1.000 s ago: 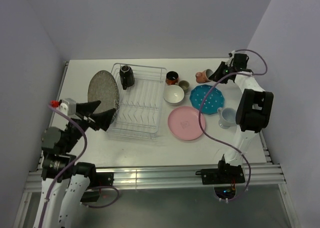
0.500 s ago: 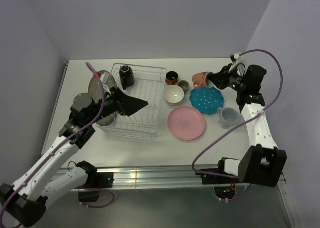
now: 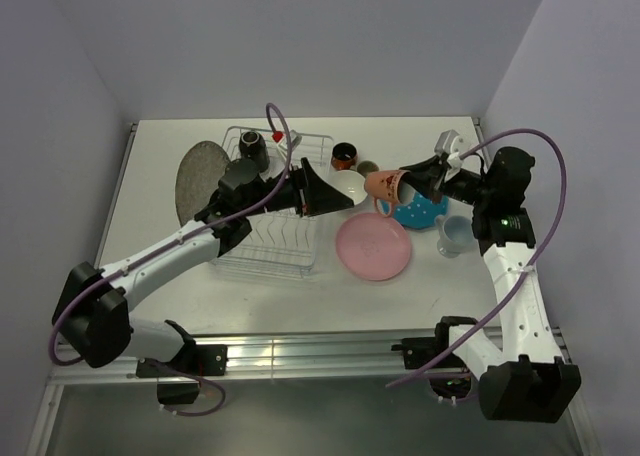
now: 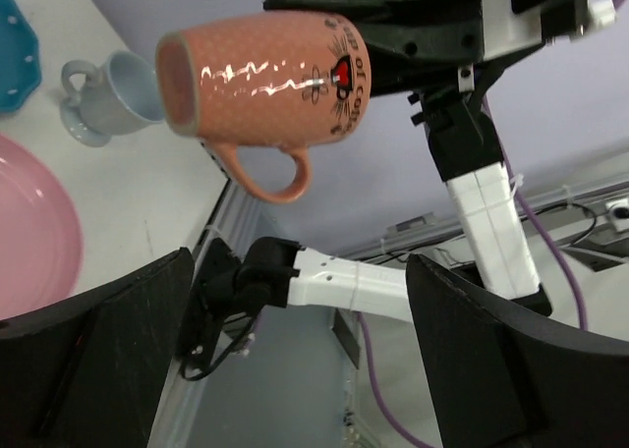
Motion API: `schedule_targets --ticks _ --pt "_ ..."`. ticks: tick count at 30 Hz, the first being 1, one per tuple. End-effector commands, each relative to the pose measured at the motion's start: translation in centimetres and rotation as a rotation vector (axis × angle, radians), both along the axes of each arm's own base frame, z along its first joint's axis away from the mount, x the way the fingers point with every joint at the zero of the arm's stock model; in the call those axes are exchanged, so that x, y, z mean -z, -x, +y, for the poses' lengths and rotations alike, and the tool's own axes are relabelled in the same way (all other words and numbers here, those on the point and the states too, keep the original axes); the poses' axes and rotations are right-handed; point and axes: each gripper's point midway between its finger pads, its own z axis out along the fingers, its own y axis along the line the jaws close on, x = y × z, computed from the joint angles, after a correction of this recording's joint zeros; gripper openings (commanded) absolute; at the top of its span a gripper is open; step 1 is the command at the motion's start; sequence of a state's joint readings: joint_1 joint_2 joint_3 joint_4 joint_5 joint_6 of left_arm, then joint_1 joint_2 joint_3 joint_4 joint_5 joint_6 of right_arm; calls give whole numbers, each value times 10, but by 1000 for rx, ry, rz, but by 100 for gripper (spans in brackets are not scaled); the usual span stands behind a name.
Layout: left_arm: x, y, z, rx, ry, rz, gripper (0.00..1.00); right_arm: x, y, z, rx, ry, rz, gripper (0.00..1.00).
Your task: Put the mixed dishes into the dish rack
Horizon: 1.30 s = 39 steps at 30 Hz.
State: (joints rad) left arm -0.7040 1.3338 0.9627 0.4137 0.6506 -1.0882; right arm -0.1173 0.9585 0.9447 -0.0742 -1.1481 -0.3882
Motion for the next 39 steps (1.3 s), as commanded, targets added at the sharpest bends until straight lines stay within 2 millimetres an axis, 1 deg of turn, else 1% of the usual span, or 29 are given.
schedule_targets --ticks 1,2,3,4,5,6,7,8,10,11,12,13,14,15,16,18,19,20,21,22,24,25,27,30,31,35,36,38,39 --pt "-60 6 -7 66 156 -58 97 -28 -5 -3 50 87 -137 0" --pt "-62 4 -9 68 158 -47 99 -40 -13 -11 115 95 -171 0" --pt "-69 1 -11 66 167 -49 99 -46 -16 -14 142 104 -190 0" --pt "-67 -5 -14 62 161 -30 99 -53 -18 -18 166 120 -220 0" --pt "-69 -7 -16 61 160 -27 99 -67 -18 -21 191 123 -267 0" --pt "-73 -10 -16 55 160 -22 99 -73 -20 -27 238 126 -289 0" --pt "-74 -13 -17 45 162 -15 99 -81 -18 -28 252 139 -330 0" --pt "-75 -15 -17 39 164 -11 99 -93 -12 -29 274 137 -385 0" --pt "-77 -20 -16 16 172 -12 99 -102 -5 -32 308 129 -429 0" --pt "-77 -21 -16 10 174 -12 99 -107 4 -31 315 112 -468 0" --pt "-74 -22 -16 9 174 -8 99 -110 8 -32 325 88 -480 0" --pt "-76 -22 -17 10 188 -22 99 -108 12 -30 328 41 -458 0" --pt "-75 -23 -17 10 194 -23 99 -107 19 -29 328 5 -475 0" --pt "-70 -25 -18 11 195 -16 99 -104 21 -28 327 -24 -464 0" --pt "-74 -24 -18 17 219 -30 99 -101 25 -25 316 -83 -419 0" --pt "-70 -25 -19 21 233 -22 99 -95 29 -21 296 -154 -395 0" --pt "-71 -25 -19 21 247 -19 99 -86 30 -17 278 -213 -323 0" --pt "-77 -24 -18 23 272 -37 99 -89 33 -14 254 -244 -317 0" --pt "-79 -24 -17 22 284 -38 99 -87 33 -12 244 -268 -290 0" --pt "-82 -25 -17 22 296 -37 99 -85 33 -9 230 -333 -214 0" --pt "-84 -27 -19 20 301 -31 99 -90 33 -7 211 -390 -192 0" --pt "-84 -27 -20 22 302 -17 99 -90 33 -5 192 -433 -146 0" --pt "-82 -29 -21 25 307 7 99 -96 35 -2 161 -465 -154 0" --pt "-80 -33 -22 25 344 78 99 -95 35 4 124 -506 -122 0" --pt "-79 -35 -22 21 346 94 99 -92 34 5 120 -522 -99 0" --pt "-71 -45 -27 4 334 163 99 -93 39 13 72 -549 -96 0" --pt "-66 -48 -30 2 326 194 99 -94 41 14 64 -554 -98 0" --pt "-68 -49 -33 10 332 209 99 -94 42 17 55 -556 -100 0" --pt "-65 -52 -35 14 333 233 99 -92 41 17 57 -546 -107 0"
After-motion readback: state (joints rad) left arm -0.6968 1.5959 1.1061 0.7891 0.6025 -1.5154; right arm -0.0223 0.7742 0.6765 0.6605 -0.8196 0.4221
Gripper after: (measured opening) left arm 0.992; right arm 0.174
